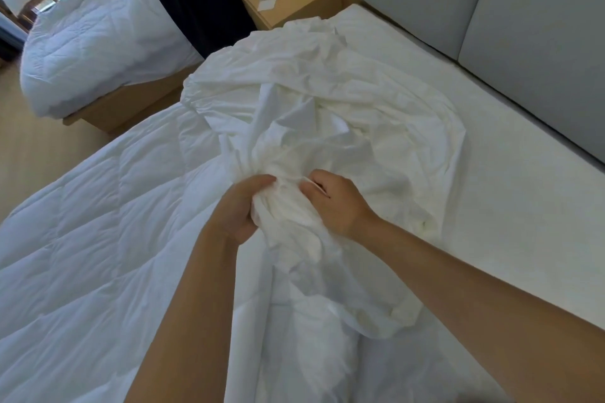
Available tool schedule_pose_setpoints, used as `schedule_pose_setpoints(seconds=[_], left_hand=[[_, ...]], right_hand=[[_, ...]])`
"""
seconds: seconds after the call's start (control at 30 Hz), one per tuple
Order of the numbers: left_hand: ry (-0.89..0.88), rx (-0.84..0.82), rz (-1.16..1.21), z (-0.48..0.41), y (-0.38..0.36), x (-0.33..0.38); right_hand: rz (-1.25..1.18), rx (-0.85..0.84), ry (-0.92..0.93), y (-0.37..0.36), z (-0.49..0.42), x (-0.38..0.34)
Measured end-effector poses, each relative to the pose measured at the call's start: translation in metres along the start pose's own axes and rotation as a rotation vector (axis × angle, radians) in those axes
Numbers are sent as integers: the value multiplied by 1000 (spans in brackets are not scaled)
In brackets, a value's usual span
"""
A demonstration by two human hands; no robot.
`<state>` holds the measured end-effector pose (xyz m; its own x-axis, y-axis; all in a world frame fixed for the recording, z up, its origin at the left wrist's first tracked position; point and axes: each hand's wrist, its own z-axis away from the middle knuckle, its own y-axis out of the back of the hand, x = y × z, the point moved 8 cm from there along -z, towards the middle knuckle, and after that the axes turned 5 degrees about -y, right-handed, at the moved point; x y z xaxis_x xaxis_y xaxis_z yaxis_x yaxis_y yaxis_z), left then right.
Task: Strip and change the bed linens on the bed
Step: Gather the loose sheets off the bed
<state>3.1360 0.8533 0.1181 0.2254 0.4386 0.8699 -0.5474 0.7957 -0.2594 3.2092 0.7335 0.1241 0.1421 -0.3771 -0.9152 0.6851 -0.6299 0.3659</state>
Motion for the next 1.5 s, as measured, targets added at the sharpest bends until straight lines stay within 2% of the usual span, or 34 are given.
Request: schedule_pose_setpoints(seconds=[0.13, 0.23, 0.3, 0.43, 0.5, 0.57, 0.63, 0.7, 0.87, 1.0, 1.07, 1.13, 1.23, 1.33, 1.4, 1.43, 1.5], left_hand=[[75, -209, 66, 8, -39, -23], [181, -238, 99, 11, -44, -38], [325, -270, -52, 15, -36, -45], [556, -450, -462, 24, -20, -48], [509, -498, -486, 23, -23, -43], [346, -491, -413, 15, -30, -35], [185, -430, -356, 8, -35, -30], [110, -385, -353, 7, -40, -33], [139, -301, -499, 10, -42, -56], [108, -243, -578, 9, -36, -48], [94, -201, -526, 9, -30, -47], [74, -135, -460, 10, -22, -45], [41, -48, -299, 9, -9, -39], [-42, -43, -149, 6, -9, -25], [-44, -65, -76, 4, -14, -20], [-20, -79, -62, 4, -16, -20], [42, -106, -79, 4, -19, -23]], right_hand=[[-201, 174, 163, 8, 11, -30], [-177, 151, 233, -2, 19, -46], [-225, 124, 226, -7, 23, -41], [-448, 84, 67, -6, 14, -29], [-493, -29, 13, -11, 4, -29], [-563, -182, -53, -18, -3, -23], [-685, -303, -159, -20, -6, -16], [-733, -359, -214, -21, -9, -15], [-621, -304, -165, -24, -17, -30], [-743, -323, -224, -33, -21, -31], [-884, -325, -271, -31, -23, -21], [-926, -249, -305, -21, -23, 3], [-655, -85, -419, -10, -7, 59], [-355, -93, -561, -16, 16, 106], [-282, -97, -630, -18, 24, 126], [-312, -93, -682, -17, 27, 132], [-586, -66, -843, -20, 32, 143]])
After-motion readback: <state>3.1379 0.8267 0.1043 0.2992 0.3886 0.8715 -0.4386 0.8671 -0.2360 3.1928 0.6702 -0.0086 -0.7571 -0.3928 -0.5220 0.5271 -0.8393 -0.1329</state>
